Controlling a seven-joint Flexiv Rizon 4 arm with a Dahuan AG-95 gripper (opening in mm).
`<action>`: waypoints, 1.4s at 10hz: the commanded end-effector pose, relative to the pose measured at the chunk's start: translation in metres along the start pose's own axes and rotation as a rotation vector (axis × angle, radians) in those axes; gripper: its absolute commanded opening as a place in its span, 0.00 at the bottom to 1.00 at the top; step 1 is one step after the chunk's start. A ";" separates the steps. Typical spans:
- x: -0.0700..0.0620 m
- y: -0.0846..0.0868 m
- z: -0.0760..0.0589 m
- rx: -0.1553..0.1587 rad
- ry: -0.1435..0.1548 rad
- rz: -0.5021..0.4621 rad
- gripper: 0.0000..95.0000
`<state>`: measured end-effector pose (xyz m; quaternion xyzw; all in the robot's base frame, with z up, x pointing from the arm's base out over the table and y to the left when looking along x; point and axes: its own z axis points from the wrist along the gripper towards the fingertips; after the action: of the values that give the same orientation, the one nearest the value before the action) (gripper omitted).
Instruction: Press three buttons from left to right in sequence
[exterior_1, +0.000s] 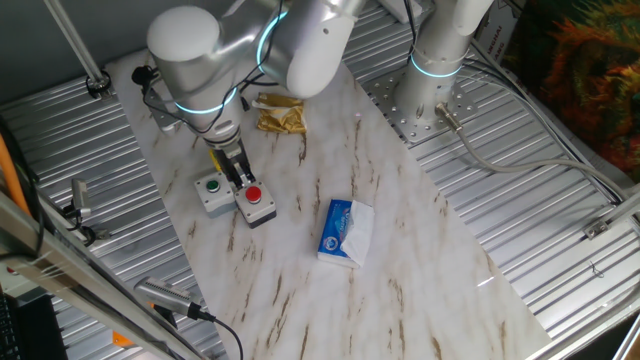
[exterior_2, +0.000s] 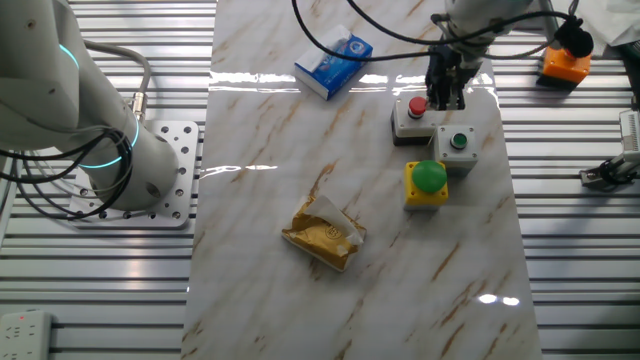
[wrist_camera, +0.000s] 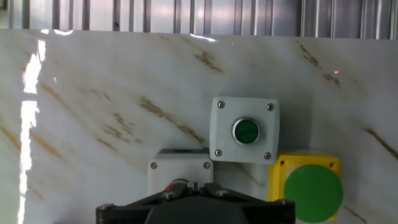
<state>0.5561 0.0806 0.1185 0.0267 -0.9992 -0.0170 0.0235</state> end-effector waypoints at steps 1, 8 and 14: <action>0.000 0.000 -0.002 -0.001 0.006 0.023 0.00; 0.000 0.001 -0.005 -0.008 0.011 0.036 0.00; 0.000 0.001 -0.005 -0.012 0.011 0.006 0.00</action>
<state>0.5546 0.0808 0.1236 0.0108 -0.9997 -0.0181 0.0147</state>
